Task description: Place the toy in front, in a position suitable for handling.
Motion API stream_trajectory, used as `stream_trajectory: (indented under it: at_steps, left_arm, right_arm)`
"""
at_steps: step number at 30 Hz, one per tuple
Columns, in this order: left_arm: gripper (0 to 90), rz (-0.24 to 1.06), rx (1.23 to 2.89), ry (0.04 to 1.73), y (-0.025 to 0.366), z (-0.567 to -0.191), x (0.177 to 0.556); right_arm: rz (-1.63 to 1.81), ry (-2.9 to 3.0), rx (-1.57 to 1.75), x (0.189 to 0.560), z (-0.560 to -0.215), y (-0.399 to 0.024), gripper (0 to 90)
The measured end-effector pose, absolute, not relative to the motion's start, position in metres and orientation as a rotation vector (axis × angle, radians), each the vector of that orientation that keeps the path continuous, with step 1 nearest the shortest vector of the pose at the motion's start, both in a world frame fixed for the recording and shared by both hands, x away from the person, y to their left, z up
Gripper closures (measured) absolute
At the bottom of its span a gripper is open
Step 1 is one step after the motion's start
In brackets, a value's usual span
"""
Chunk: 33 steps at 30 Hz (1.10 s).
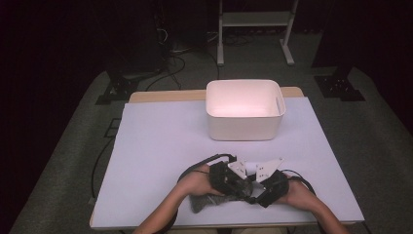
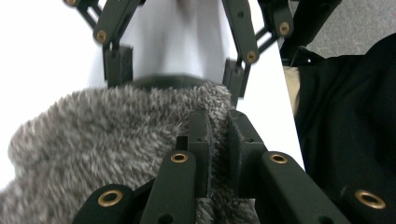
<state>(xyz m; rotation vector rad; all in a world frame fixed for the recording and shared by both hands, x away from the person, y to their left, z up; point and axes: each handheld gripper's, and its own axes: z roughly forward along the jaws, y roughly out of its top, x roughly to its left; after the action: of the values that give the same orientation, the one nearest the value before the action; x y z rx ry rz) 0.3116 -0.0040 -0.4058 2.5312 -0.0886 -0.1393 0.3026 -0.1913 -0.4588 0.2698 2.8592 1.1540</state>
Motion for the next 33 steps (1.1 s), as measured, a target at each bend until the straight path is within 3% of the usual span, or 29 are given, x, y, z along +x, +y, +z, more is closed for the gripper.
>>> stream_trajectory:
  at_steps: [9,14,19,33]
  left_arm:
    - [81.0,-0.155,2.512,-0.096,-0.017,-0.412,0.312]
    - [80.8,-0.154,2.512,-0.097,-0.018,-0.412,0.312]
    - [80.8,-0.144,2.512,-0.089,-0.014,-0.410,0.314]
    - [79.8,-0.067,2.532,0.113,0.062,-0.404,0.318]
  right_arm:
    - [1.176,2.858,0.301,0.303,-0.459,-0.191,23.3]
    - [1.174,2.827,0.267,0.302,-0.462,-0.179,17.6]
    - [1.167,2.827,0.268,0.303,-0.461,-0.177,19.4]
    - [1.175,2.832,0.274,0.302,-0.461,-0.177,19.6]
